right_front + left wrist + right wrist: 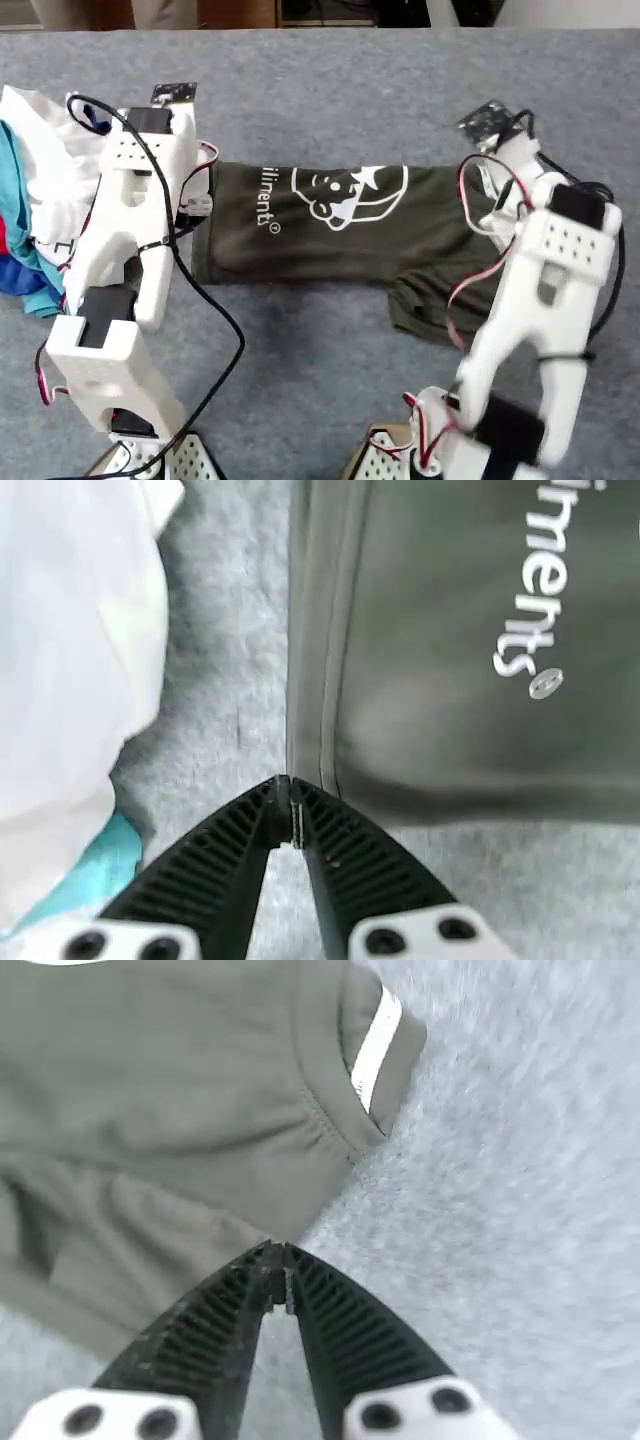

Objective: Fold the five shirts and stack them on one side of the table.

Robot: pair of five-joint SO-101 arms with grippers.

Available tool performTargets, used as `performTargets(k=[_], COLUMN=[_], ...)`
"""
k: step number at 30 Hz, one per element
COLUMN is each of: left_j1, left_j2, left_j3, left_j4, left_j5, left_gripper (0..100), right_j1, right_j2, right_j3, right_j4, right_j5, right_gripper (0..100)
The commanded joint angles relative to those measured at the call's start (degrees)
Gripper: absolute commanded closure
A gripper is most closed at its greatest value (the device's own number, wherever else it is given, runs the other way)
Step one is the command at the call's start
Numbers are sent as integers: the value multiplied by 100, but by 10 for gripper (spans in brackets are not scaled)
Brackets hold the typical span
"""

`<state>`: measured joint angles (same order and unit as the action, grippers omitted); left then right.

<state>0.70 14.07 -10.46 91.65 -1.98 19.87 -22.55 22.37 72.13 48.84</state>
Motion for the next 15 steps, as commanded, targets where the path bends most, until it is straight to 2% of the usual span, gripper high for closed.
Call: performTargets(k=[1, 6, 10, 15], left_j1=[97, 378, 571, 527], left_j2=[-479, -1912, -3099, -3785], left_j3=[-193, 756, 1908, 3121], left_j4=[193, 158, -202, -756], left_j5=[-44, -360, -360, -378], left_gripper=[981, 981, 981, 981], right_j1=[-75, -31, -57, -13], right_j2=[-989, -1771, -2193, -2598], right_j3=[189, 1033, 1420, 1780], right_j4=[527, 1002, 1767, 2391], right_j5=[642, 1319, 1881, 2831], right_gripper=[994, 993, 983, 871])
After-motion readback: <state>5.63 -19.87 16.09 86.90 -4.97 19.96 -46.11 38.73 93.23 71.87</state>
